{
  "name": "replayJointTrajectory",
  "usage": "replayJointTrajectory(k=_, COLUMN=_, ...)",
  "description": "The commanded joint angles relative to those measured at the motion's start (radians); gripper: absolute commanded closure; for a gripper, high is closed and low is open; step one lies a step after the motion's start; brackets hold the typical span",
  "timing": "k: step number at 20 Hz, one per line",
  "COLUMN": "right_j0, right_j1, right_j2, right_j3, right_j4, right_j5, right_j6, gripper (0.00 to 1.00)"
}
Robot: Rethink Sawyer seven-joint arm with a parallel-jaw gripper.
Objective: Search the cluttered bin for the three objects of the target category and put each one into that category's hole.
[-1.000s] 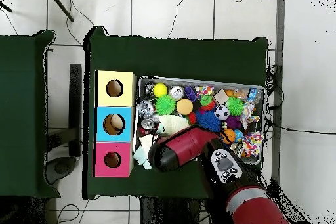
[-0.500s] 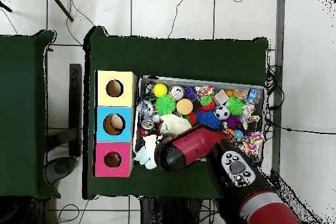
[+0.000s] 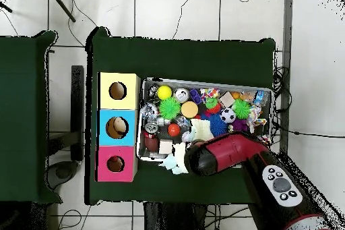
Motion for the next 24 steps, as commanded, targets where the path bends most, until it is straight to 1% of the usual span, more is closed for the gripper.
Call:
replayJointTrajectory(k=1, right_j0=-0.027, right_j1=-0.004, right_j2=0.071, right_j3=-0.079, right_j4=-0.119, right_j5=0.058, right_j6=-0.365, gripper=0.00)
replayJointTrajectory(k=3, right_j0=-0.023, right_j1=0.004, right_j2=0.065, right_j3=-0.080, right_j4=-0.130, right_j5=0.044, right_j6=-0.352, gripper=0.00)
replayJointTrajectory(k=6, right_j0=-0.001, right_j1=0.010, right_j2=0.048, right_j3=-0.071, right_j4=-0.145, right_j5=0.021, right_j6=-0.306, gripper=0.00)
replayJointTrajectory(k=9, right_j0=0.010, right_j1=0.004, right_j2=0.045, right_j3=-0.059, right_j4=-0.144, right_j5=0.019, right_j6=-0.283, gripper=0.00)
replayJointTrajectory(k=13, right_j0=0.009, right_j1=-0.008, right_j2=0.057, right_j3=-0.037, right_j4=-0.115, right_j5=0.035, right_j6=-0.284, gripper=0.00)
replayJointTrajectory(k=15, right_j0=0.008, right_j1=0.002, right_j2=0.070, right_j3=-0.017, right_j4=-0.093, right_j5=0.031, right_j6=-0.273, gripper=0.00)
replayJointTrajectory(k=17, right_j0=0.032, right_j1=0.015, right_j2=0.066, right_j3=0.008, right_j4=-0.083, right_j5=0.010, right_j6=-0.216, gripper=0.00)
replayJointTrajectory(k=21, right_j0=0.125, right_j1=0.061, right_j2=0.034, right_j3=0.050, right_j4=-0.067, right_j5=-0.063, right_j6=-0.041, gripper=0.00)
replayJointTrajectory(k=24, right_j0=0.165, right_j1=0.078, right_j2=0.026, right_j3=0.067, right_j4=-0.032, right_j5=-0.091, right_j6=0.028, gripper=0.00)
